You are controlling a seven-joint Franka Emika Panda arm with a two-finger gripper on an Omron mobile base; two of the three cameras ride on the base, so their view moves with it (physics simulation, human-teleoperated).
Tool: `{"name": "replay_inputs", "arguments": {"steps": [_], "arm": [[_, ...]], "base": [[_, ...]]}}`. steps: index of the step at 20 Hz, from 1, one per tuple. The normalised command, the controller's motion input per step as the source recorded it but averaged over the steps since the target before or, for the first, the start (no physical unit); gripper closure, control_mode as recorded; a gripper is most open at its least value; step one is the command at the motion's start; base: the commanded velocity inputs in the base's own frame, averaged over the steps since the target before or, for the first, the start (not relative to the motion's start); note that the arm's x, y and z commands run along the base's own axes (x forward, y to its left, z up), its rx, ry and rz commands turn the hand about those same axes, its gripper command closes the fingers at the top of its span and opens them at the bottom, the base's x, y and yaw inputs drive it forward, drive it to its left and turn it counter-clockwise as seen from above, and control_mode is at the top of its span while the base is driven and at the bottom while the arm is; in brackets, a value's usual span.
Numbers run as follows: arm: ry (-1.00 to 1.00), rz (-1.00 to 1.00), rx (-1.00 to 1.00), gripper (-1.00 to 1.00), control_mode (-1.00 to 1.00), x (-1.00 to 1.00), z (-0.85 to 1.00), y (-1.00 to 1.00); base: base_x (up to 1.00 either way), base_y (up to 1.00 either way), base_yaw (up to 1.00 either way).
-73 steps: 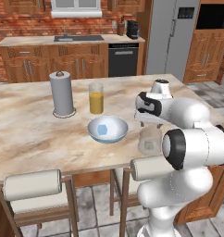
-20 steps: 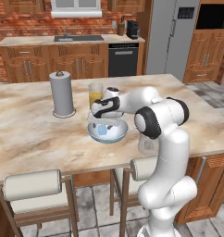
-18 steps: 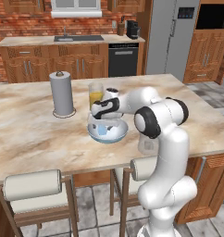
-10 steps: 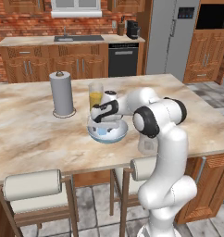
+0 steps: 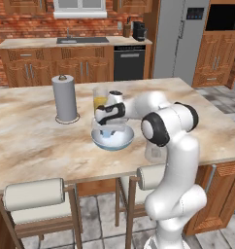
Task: There are two ice cubes in the ice bowl. Place both ice cubes in the glass cup.
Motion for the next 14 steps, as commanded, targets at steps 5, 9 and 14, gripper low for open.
{"name": "replay_inputs", "arguments": {"steps": [5,9,14], "arm": [[-0.14,0.00,0.00,1.00,-1.00,-0.29,1.00,-0.20],[-0.01,-0.11,0.00,1.00,-1.00,-0.57,1.00,-0.61],[0.00,-0.21,-0.04,1.00,-1.00,-0.62,0.68,-0.87]], "base": [[0.00,0.00,0.00],[0.00,0.00,0.00],[0.00,0.00,0.00]]}}
